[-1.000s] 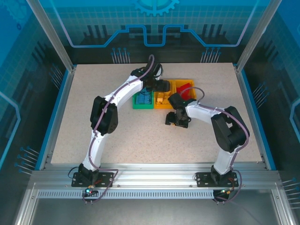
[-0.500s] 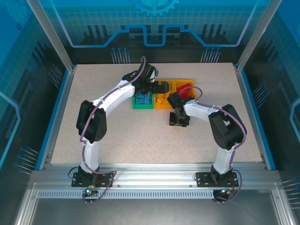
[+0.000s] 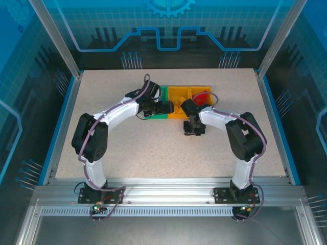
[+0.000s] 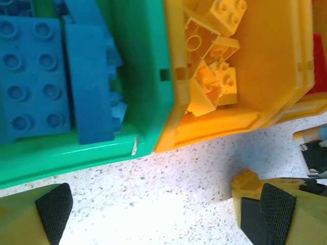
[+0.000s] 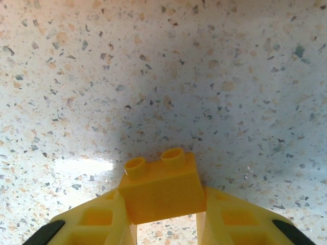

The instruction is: Sort the legos into containers by color

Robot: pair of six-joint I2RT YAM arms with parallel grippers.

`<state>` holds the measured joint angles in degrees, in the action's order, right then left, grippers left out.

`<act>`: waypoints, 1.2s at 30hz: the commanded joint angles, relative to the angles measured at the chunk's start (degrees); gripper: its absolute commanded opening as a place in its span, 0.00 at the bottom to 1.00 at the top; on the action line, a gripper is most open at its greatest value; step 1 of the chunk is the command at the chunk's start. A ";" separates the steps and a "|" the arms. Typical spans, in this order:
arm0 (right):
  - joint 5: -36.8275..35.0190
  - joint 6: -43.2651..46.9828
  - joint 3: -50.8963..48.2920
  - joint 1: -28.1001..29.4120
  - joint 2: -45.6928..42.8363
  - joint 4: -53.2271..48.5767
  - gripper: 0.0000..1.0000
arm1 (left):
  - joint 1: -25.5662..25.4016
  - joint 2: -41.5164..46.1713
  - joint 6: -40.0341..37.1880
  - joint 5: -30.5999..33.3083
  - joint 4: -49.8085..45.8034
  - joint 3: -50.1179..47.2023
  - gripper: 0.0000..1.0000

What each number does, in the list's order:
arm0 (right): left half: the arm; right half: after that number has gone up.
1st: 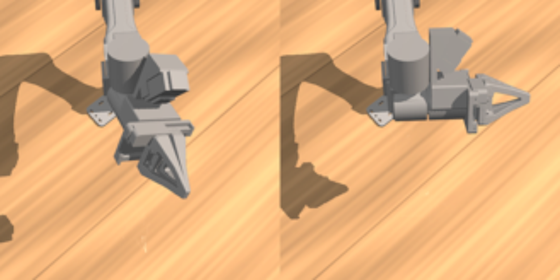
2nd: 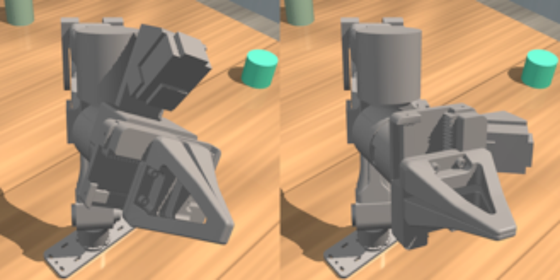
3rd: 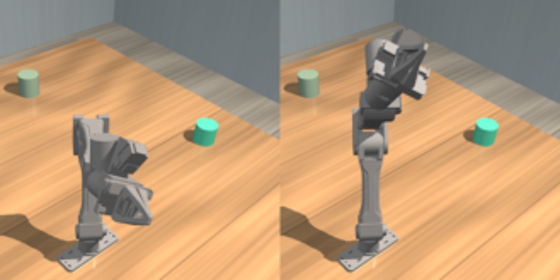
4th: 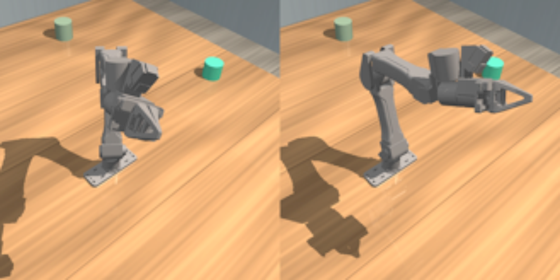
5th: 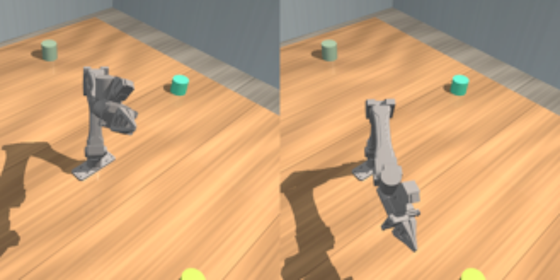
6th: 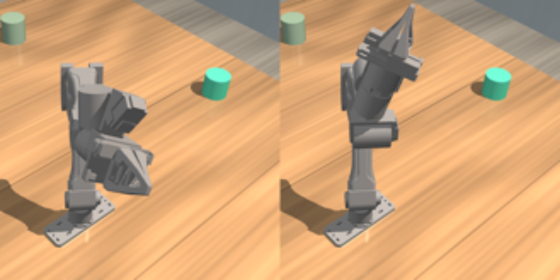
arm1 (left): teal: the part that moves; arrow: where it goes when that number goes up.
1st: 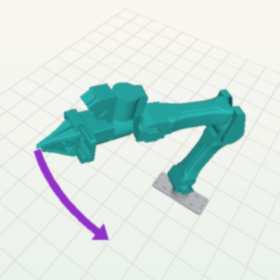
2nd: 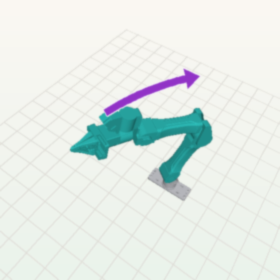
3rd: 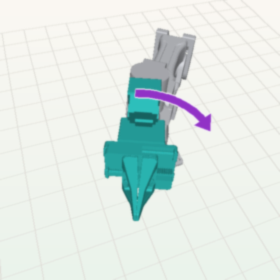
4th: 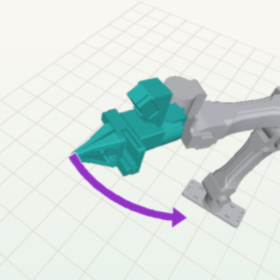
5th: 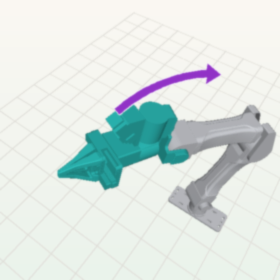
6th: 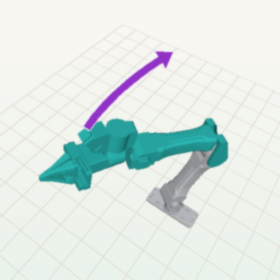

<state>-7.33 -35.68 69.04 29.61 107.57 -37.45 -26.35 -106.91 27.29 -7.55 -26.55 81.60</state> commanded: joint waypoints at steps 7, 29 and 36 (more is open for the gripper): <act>1.00 1.64 7.61 1.17 -5.62 -2.37 0.24 | 1.12 6.98 2.90 2.61 1.78 -7.00 0.99; 7.54 -0.47 41.39 -5.61 16.20 -8.07 0.47 | 1.49 13.00 6.02 7.88 2.32 -21.81 0.99; 8.31 0.13 32.24 -4.91 7.32 -2.23 0.87 | 1.56 14.98 6.36 10.53 1.95 -24.26 0.99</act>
<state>-0.16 -36.05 105.08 24.60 121.23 -41.32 -25.43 -94.08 32.64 0.69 -24.45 58.67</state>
